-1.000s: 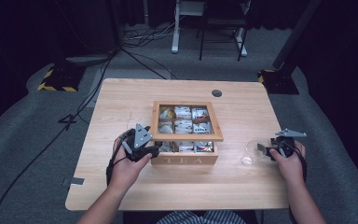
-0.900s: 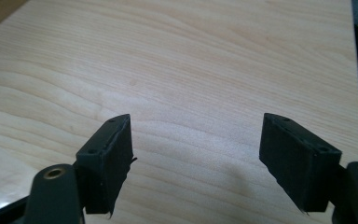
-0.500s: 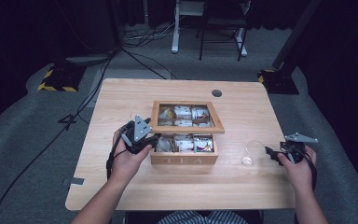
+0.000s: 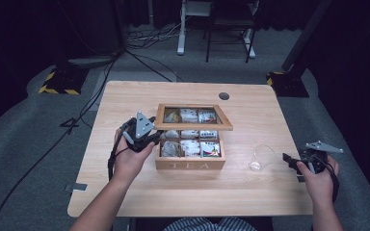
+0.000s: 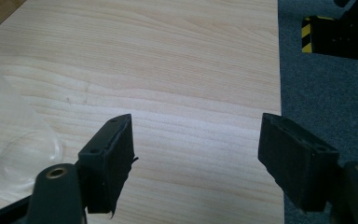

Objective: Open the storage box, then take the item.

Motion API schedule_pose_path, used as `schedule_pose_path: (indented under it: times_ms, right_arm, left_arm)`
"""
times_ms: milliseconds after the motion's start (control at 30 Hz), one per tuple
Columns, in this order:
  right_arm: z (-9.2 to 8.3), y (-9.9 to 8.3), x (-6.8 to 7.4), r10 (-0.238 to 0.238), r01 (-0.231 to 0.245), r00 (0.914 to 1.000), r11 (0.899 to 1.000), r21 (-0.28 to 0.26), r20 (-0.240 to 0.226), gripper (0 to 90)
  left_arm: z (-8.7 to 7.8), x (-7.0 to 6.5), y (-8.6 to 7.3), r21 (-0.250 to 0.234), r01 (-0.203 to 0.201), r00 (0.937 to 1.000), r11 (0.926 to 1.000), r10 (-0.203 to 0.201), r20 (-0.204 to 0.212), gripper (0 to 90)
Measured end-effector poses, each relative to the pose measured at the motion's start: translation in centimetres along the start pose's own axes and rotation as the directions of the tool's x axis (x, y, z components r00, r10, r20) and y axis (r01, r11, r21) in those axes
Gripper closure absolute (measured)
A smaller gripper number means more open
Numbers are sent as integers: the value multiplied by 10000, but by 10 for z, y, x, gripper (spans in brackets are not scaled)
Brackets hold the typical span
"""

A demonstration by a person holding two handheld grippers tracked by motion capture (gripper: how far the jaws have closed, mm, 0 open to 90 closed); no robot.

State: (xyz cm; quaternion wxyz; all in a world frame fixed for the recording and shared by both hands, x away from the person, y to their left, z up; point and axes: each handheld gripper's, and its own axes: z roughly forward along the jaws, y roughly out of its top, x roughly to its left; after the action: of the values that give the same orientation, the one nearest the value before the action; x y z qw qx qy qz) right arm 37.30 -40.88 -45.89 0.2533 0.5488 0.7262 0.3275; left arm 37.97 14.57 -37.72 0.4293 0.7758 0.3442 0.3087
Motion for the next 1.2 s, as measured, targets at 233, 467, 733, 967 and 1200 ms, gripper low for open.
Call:
schedule_pose_path:
  times_ms: [233,467,733,967,1200]
  right_arm:
    - [-10,3,2,13,-12,10000,10000,-90,45,273]
    - [-21,10,4,73,-74,10000,9994,-324,-51,280]
    - [-29,16,6,156,-163,9998,9988,-453,-155,293]
    - [-38,27,13,13,-47,9989,9974,-717,-465,303]
    - [-48,40,24,-69,-29,9956,9945,-1044,-933,305]
  left_arm:
    - [0,3,5,18,22,10000,10000,-22,18,558]
    - [2,7,10,15,143,9998,9999,-143,109,555]
    - [3,9,13,-45,105,9999,9999,-104,107,552]
    - [4,9,16,36,75,10000,10000,-75,35,554]
    - [4,9,17,107,10,10000,9999,-10,25,554]
